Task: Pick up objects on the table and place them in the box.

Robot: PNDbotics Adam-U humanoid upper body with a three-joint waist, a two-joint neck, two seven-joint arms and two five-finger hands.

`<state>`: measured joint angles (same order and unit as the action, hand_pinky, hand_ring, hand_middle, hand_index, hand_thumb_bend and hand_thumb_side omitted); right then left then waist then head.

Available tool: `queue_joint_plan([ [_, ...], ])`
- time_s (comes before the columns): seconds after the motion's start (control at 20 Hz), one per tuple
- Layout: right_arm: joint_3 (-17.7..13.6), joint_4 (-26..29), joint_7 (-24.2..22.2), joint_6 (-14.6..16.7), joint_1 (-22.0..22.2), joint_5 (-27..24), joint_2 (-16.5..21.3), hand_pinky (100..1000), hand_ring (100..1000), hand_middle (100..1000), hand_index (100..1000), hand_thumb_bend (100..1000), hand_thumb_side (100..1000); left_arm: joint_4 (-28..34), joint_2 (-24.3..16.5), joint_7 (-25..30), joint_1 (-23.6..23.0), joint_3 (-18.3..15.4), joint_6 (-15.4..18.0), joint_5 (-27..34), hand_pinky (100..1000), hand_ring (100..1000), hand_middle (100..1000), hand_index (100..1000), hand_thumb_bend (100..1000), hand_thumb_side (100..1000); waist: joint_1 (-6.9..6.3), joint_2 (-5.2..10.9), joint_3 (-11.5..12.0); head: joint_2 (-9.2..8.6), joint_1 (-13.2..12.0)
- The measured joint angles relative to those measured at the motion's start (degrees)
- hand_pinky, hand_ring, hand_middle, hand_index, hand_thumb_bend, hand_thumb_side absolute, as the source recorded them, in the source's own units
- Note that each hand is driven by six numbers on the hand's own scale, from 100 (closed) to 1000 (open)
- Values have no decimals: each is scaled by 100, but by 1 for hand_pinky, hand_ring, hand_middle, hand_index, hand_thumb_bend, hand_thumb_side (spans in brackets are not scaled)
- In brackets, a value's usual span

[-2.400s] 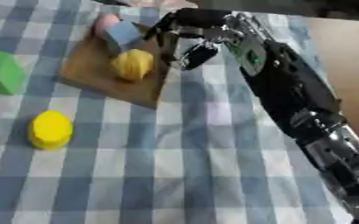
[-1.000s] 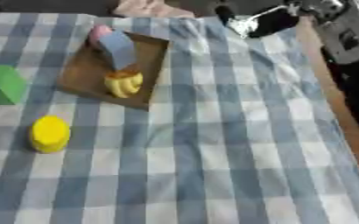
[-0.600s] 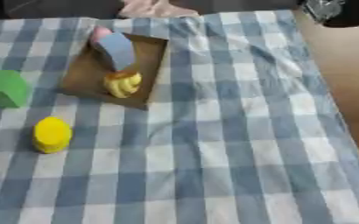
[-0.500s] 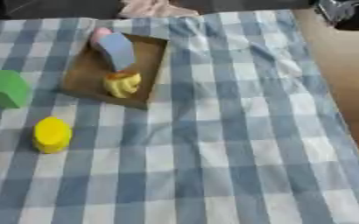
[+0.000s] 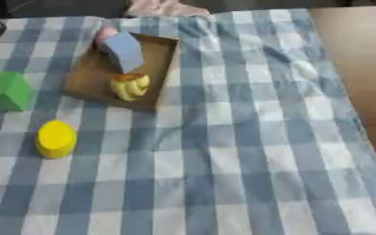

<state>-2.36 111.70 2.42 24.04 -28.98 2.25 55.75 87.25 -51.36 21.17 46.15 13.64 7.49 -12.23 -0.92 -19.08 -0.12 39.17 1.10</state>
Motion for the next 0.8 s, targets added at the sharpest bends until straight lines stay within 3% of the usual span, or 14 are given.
queue_joint_plan([
  [0.1, -38, 117, 28, -158, 35, -188, 43, 827, 651, 472, 774, 100, 470, -290, 4, 177, 72, 25, 67, -179, 1000, 984, 862, 943, 325, 258, 10, -3, -18, -12, -40],
  [0.15, -62, 149, 14, -221, 36, -272, 55, 827, 650, 471, 773, 100, 470, -432, 29, 264, 99, 29, 118, -263, 1000, 989, 867, 949, 321, 262, 18, -6, -27, -26, -55],
  [0.25, -114, 180, -45, -311, 75, -417, 60, 828, 647, 469, 772, 100, 470, -719, 103, 442, 151, 31, 251, -448, 1000, 991, 873, 962, 359, 302, 28, -16, -29, -48, -72],
  [0.45, -194, 205, -164, -438, 152, -597, 65, 831, 640, 463, 768, 100, 470, -1150, 168, 802, 222, 8, 587, -809, 1000, 994, 879, 970, 438, 486, 3, -28, -20, -53, -79],
  [0.6, -219, 205, -236, -508, 195, -628, 65, 832, 637, 460, 766, 100, 470, -1307, 178, 1065, 229, -101, 846, -1068, 1000, 998, 884, 970, 471, 509, -8, -28, -7, -68, -74],
  [0.8, -221, 205, -308, -560, 254, -627, 66, 832, 634, 458, 764, 100, 470, -1383, 177, 1403, 229, -254, 1182, -1406, 1000, 991, 876, 974, 437, 535, -41, -30, 21, -70, -46],
])
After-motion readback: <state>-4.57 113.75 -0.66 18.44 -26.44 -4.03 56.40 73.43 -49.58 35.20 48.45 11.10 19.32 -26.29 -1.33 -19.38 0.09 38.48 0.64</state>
